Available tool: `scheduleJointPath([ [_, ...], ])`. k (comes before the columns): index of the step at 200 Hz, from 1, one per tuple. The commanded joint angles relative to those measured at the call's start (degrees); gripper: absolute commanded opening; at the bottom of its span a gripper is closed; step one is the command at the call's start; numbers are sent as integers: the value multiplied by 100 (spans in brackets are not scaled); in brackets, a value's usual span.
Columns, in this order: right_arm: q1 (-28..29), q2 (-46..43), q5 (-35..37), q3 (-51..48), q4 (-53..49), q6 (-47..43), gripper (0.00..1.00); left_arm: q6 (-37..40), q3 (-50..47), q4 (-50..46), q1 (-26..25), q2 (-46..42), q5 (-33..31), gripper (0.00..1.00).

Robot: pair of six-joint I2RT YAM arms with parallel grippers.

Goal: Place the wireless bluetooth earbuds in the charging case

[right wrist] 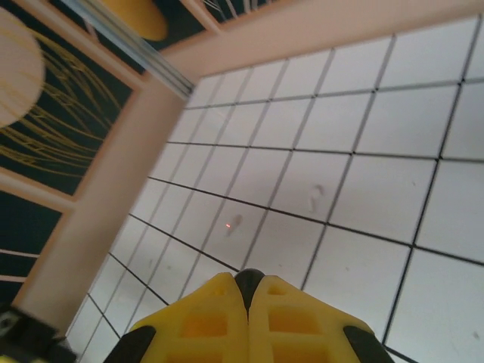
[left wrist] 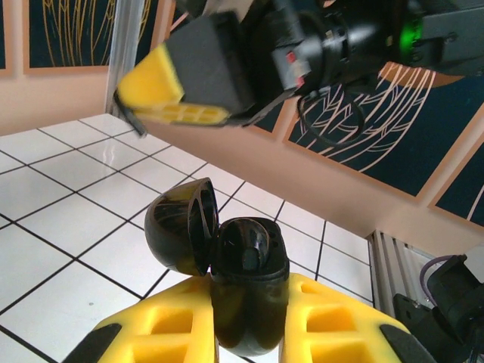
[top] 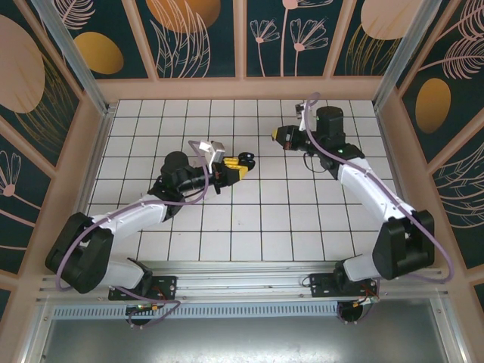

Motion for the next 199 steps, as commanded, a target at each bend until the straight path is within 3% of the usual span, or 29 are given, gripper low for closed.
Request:
scheduleJointPath([
  [1, 67, -549, -328, -175, 625, -217, 3, -182, 235, 353, -18, 123, 211, 0],
  [61, 546, -1553, -718, -896, 1866, -148, 4, -535, 428, 686, -16, 325, 358, 0],
  [110, 877, -1578, -1013, -1091, 2487, -78, 4, -903, 324, 1204, -18, 237, 384, 0],
  [199, 1124, -1487, -716, -1613, 3409, 177, 4, -1910, 30, 2554, -18, 263, 196, 0],
])
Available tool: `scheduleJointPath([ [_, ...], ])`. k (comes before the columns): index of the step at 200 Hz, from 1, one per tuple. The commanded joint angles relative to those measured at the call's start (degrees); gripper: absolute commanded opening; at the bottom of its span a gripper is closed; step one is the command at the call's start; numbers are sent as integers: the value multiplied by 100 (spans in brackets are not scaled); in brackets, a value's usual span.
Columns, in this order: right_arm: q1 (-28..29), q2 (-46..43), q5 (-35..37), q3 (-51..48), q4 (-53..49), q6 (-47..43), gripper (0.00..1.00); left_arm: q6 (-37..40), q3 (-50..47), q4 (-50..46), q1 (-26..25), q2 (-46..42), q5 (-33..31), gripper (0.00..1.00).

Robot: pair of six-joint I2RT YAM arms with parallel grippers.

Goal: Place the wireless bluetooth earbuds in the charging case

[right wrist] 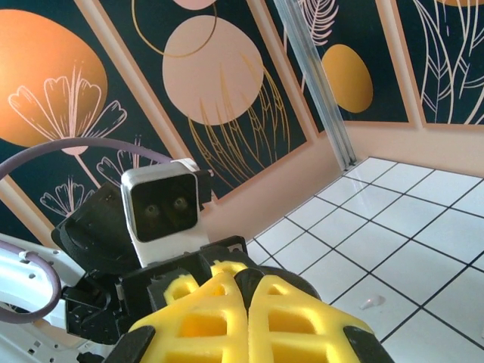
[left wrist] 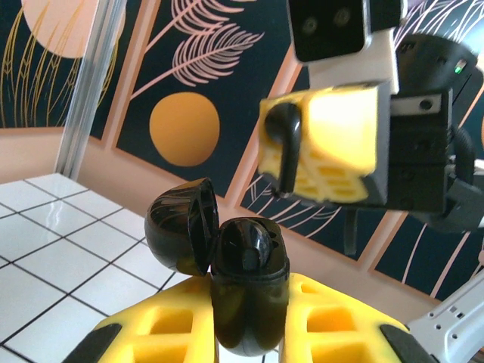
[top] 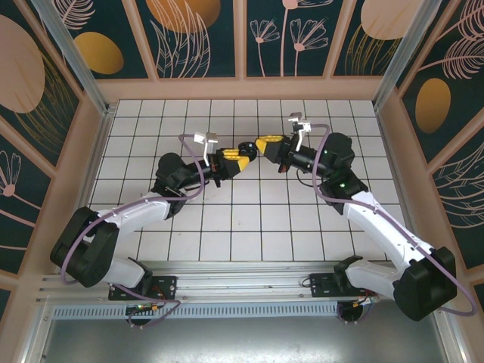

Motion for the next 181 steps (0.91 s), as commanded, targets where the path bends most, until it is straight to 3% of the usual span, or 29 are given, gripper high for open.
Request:
scheduleJointPath([
  [1, 126, 29, 54, -103, 616, 105, 4, -366, -38, 686, -19, 15, -7, 0],
  [181, 516, 288, 189, 7, 377, -107, 4, -488, -99, 871, -17, 6, -20, 0],
])
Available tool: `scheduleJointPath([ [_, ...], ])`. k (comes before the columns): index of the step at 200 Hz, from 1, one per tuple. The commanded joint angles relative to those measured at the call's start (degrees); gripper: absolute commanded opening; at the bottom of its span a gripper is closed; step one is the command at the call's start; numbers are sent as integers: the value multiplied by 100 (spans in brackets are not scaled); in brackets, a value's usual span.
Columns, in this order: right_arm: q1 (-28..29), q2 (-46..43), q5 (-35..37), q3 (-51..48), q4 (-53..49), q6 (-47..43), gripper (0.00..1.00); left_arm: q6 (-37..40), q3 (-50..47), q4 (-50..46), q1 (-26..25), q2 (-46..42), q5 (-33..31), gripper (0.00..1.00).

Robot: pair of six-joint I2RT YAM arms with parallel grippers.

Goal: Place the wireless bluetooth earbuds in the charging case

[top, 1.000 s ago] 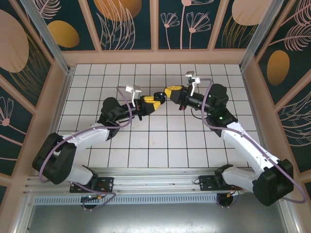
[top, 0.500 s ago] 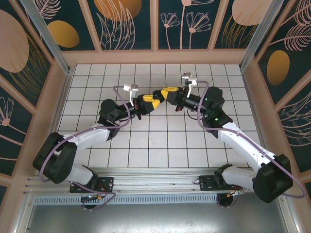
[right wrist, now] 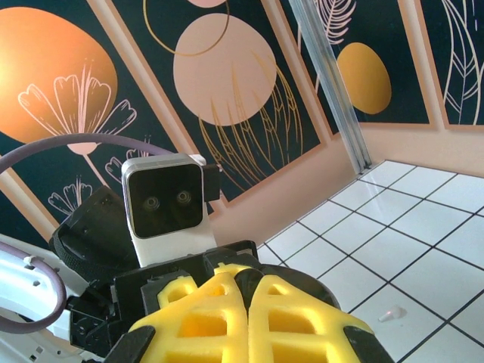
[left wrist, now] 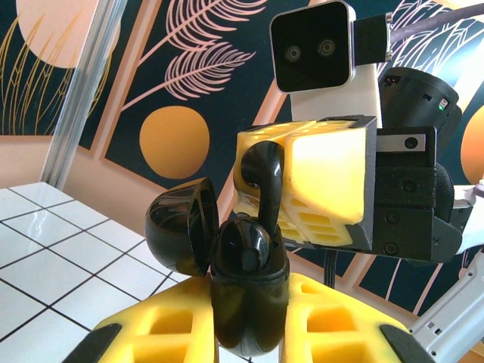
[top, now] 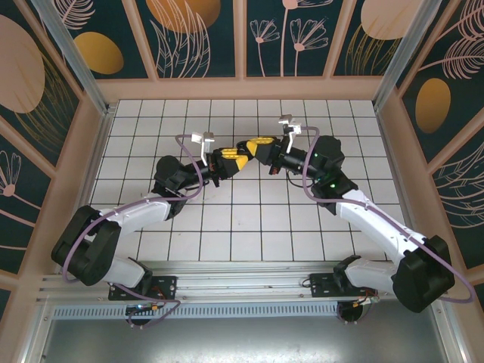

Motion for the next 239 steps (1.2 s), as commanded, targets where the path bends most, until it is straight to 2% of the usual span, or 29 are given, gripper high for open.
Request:
scheduleJointPath([
  [1, 108, -44, -73, 55, -133, -177, 4, -51, -3, 377, -21, -60, 4, 0],
  [45, 95, -46, -274, 30, -383, -253, 4, 8, -11, 277, -22, -181, 12, 0],
  [115, 95, -60, -144, 132, -963, -650, 8, 231, 1, -22, -20, -437, -96, 0],
  [239, 95, -187, -69, 51, -987, -863, 16, 336, 116, -279, -22, -553, -119, 0],
])
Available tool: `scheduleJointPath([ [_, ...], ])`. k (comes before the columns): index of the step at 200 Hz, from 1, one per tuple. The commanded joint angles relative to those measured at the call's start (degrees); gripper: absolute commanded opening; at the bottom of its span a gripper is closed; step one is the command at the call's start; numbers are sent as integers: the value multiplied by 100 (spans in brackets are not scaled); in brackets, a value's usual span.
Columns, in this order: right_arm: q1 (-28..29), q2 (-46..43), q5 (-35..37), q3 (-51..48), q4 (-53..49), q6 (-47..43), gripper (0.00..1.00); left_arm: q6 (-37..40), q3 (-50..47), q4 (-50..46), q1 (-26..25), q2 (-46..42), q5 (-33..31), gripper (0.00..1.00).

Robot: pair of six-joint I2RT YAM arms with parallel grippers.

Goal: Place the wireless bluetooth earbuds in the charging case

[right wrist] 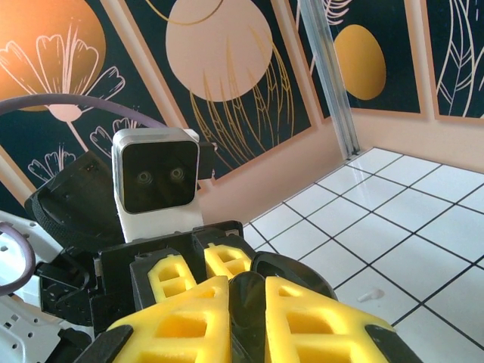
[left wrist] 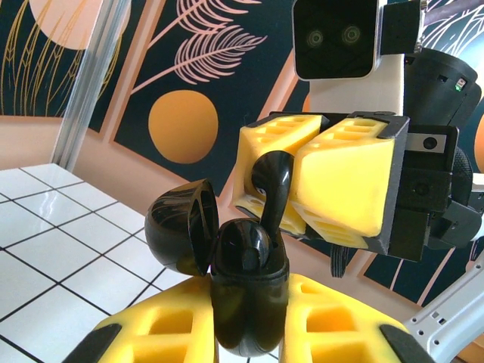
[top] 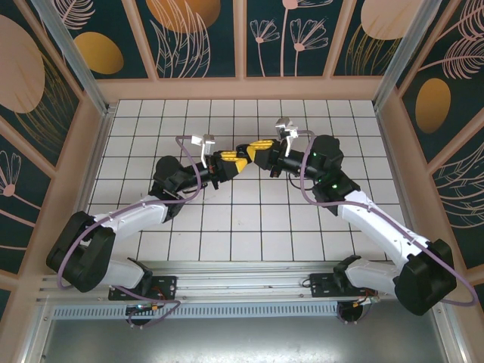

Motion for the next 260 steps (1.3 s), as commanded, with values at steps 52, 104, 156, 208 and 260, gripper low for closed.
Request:
scheduleJointPath([
  [52, 54, -98, -19, -10, -340, -178, 23, 258, 221, 137, -14, -361, -83, 0],
  [104, 54, -193, -36, -19, -340, -122, 30, 278, 198, 99, -17, -416, -80, 0],
  [156, 50, -533, 162, 114, -555, -79, 37, 586, 193, -343, -17, -525, -111, 0],
  [208, -431, -907, 307, 6, -624, 322, 56, 1132, 552, -1194, -18, -565, 26, 0],
  [260, -883, -726, 952, 172, -1192, 864, 61, 1565, 1055, -1675, -14, -190, 495, 0],
])
